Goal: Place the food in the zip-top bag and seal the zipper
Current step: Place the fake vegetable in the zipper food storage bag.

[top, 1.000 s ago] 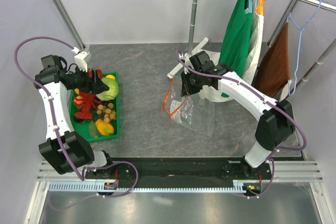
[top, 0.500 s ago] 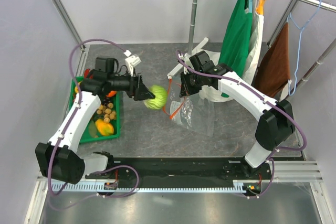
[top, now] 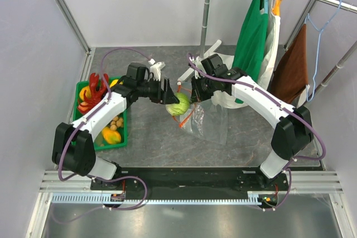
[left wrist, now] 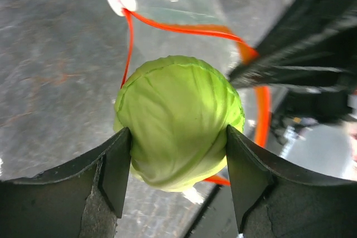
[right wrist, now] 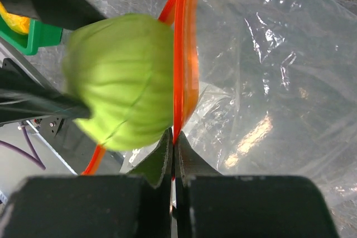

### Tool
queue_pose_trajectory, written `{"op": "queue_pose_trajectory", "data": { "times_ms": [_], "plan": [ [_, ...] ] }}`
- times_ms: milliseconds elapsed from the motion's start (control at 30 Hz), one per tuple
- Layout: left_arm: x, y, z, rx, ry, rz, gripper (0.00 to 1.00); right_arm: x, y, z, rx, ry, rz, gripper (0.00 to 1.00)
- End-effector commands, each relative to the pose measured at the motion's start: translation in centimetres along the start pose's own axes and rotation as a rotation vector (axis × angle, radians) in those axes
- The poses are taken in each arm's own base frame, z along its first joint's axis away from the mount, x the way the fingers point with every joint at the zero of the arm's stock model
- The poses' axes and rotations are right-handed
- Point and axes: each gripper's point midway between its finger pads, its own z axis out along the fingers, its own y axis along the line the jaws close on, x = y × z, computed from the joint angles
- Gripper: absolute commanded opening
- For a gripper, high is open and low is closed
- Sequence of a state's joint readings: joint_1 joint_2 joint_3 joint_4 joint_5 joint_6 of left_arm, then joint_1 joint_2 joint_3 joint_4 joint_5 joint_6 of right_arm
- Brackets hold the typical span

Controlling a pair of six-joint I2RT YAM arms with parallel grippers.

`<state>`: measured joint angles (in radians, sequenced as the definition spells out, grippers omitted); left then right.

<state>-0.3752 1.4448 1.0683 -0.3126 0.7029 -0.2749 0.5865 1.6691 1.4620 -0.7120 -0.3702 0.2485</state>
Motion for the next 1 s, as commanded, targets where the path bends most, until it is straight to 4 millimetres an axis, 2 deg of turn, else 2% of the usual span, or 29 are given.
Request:
{"op": "queue_pose_trajectory", "data": {
  "times_ms": [0,67,133,200,267,300,367,533,600,667,700,733,800,833,900,967],
  "plan": [
    [-0.8,2.2,0.4,-0.216,-0.034,0.074,0.62,-2.9,2.6,-2.3,-0.073,-0.106,-0.038,0.0],
    [-0.9,1.8,0.5,-0.219,-0.03,0.102,0.62,-3.2,3.0,-2.3,-0.088,-0.117,-0.037,0.0],
    [-0.7,0.3,0.6,-0.193,-0.023,0.129,0.64,-3.6,3.5,-2.5,-0.111,-0.125,-0.029,0.0],
    [-0.7,-2.6,0.4,-0.118,-0.019,0.176,0.76,-3.8,3.9,-2.5,-0.128,-0.126,-0.024,0.0],
    [-0.6,-4.1,-0.1,-0.065,-0.021,0.188,0.89,-4.0,4.1,-2.7,-0.132,-0.136,-0.027,0.0],
    [-0.9,-5.0,-1.1,-0.048,-0.043,0.202,0.94,-4.1,4.2,-2.9,-0.134,-0.142,-0.028,0.0],
    [-0.8,-5.5,-2.1,-0.035,-0.048,0.21,1.0,-4.4,4.3,-3.4,-0.138,-0.153,-0.024,0.0],
    [-1.8,-6.3,-5.8,0.02,-0.115,0.15,1.0,-4.5,4.8,-4.3,-0.168,-0.164,-0.01,0.0],
    [-2.4,-5.4,-7.4,0.011,-0.154,0.104,1.0,-4.5,4.9,-4.4,-0.175,-0.167,-0.006,0.0],
    [-1.5,-3.5,-8.3,-0.058,-0.179,0.043,0.94,-4.6,4.9,-4.7,-0.18,-0.173,-0.004,0.0],
    [-0.7,-2.8,-8.3,-0.085,-0.175,0.03,0.92,-4.6,5.0,-4.7,-0.184,-0.175,-0.002,0.0],
    [1.1,-1.8,-7.8,-0.102,-0.148,0.009,0.87,-4.7,4.9,-4.6,-0.185,-0.179,0.0,0.0],
    [1.5,-1.5,-7.7,-0.101,-0.181,0.025,0.83,-4.6,4.8,-4.4,-0.19,-0.173,0.015,0.0],
    [2.9,-0.7,-7.1,-0.109,-0.168,-0.012,0.81,-4.6,4.6,-4.2,-0.189,-0.173,0.022,0.0],
    [2.5,-0.3,-6.5,-0.098,-0.207,0.004,0.81,-4.9,4.5,-4.3,-0.195,-0.178,0.045,0.0],
    [3.5,0.7,-5.5,-0.098,-0.175,-0.044,0.8,-5.3,4.4,-4.5,-0.196,-0.189,0.057,0.0]
  ]
}}
